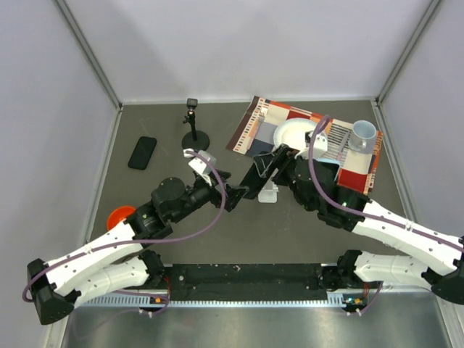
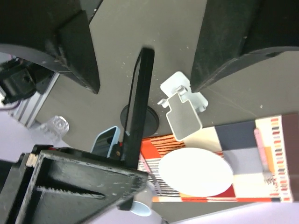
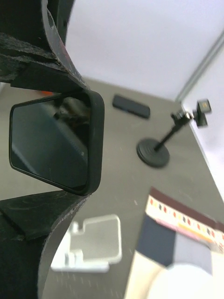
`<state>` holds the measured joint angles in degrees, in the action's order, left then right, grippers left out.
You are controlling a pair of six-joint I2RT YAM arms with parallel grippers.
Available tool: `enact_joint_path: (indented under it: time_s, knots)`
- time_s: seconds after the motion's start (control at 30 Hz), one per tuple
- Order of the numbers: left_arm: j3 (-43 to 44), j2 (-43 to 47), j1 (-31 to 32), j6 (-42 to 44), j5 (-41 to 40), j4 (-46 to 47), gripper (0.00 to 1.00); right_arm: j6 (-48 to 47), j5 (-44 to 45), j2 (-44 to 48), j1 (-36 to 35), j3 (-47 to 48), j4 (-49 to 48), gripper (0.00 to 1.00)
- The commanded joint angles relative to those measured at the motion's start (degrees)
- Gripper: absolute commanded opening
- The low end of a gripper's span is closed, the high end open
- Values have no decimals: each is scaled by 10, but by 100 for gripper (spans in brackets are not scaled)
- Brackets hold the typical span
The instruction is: Place the phone on the phone stand
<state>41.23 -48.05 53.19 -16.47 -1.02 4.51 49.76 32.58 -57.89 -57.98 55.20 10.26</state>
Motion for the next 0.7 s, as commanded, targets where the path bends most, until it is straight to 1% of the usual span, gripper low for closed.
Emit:
enact_joint_path:
  time_s: [0.0,0.03,0.07,0.1,0.17,0.23,0.27,0.3,0.33,0.43,0.53,0.6,0.63,0.67]
  knots:
    - [24,51,1,-23,-104,-68,86,-177,114,2,1,26,-46,0]
    - [23,72,0,-29,-155,-82,86,-202,125,0,0,21,-58,0]
    - [20,85,-1,-41,-180,-112,87,-225,144,-8,1,18,-67,0]
    - [18,97,-1,-48,-208,-122,88,-256,153,-17,1,18,-74,0]
    - [11,133,-3,-63,-263,-145,88,-279,166,-52,1,18,-88,0]
    - [0,165,-4,-66,-285,-150,88,-316,179,-93,-6,19,-123,0]
    - [-4,173,-3,-70,-303,-153,88,-333,201,-106,-9,14,-142,0]
    - [-10,182,-4,-70,-308,-152,88,-368,209,-120,-10,10,-187,0]
    - [-11,191,-3,-71,-311,-153,88,-383,214,-141,-10,7,-205,0]
    - [-7,196,-4,-71,-319,-167,87,-425,245,-180,-10,16,-234,0]
    - [-5,191,-5,-69,-319,-173,87,-460,237,-194,-7,9,-280,0]
    - [-5,186,-5,-69,-317,-172,87,-460,229,-209,1,14,-273,0]
    - [-5,184,-5,-67,-317,-172,87,-450,218,-213,6,18,-244,0]
    - [-5,183,-4,-66,-316,-171,87,-434,209,-219,10,21,-236,0]
